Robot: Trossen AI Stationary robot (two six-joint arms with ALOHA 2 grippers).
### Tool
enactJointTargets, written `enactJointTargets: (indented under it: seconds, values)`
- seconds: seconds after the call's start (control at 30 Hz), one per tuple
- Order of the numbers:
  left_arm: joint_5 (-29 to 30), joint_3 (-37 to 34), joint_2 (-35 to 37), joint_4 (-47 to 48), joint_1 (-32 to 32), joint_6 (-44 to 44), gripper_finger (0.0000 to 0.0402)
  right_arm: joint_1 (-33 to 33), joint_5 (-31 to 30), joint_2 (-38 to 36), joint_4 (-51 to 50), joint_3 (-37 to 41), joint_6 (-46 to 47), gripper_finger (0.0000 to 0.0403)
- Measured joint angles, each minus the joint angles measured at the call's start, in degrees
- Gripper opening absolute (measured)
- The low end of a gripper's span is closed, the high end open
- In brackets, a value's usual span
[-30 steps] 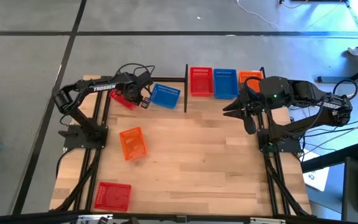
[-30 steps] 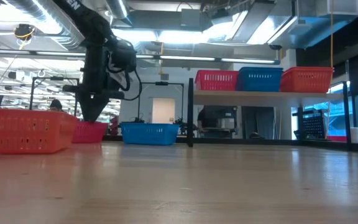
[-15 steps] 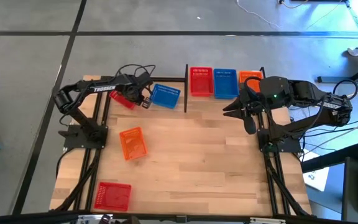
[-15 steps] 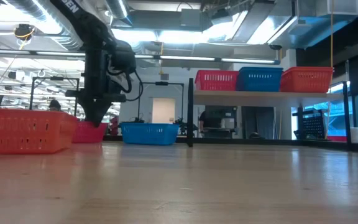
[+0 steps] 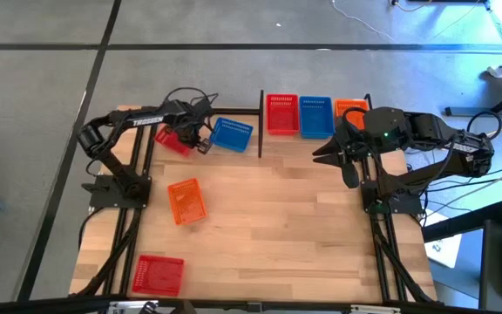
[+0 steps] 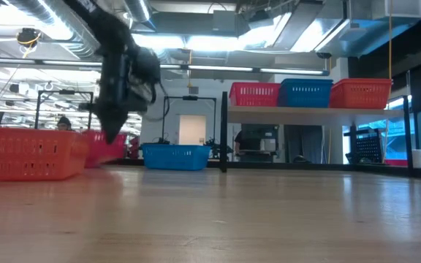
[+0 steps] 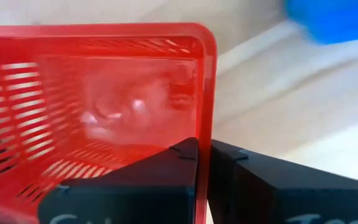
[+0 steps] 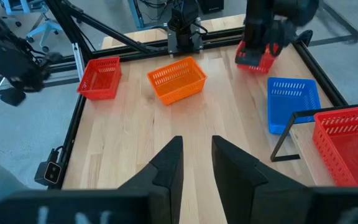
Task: Stack baskets on shelf by color
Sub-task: Stack the top red bin on top of the red bin on the shelf
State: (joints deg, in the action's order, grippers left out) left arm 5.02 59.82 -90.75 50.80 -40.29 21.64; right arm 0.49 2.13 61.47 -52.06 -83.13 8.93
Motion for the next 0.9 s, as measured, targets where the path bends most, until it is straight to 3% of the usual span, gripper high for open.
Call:
enactJointTargets:
  seconds: [0.2,0.4,0.63,0.9]
  values:
    - [3.87,11.77,4.27,12.5,1.91,-2.87,0.0,0.0,0.0,0.0,-0.02,0.0,-0.1,0.0081]
    - [6.94,31.37,5.82,21.32,5.64,-9.35,0.0,0.02,-3.42,-1.43,-0.04,0.0,-0.01,0.0081]
    - [6.85,50.65,2.78,21.45,12.27,-21.75,0.0,0.02,-12.74,-5.47,-0.52,0.0,1.45,0.0081]
    - [5.62,60.5,-4.58,11.14,20.22,-35.86,0.0,0.02,-21.44,-7.69,-4.6,-0.02,2.96,0.0081]
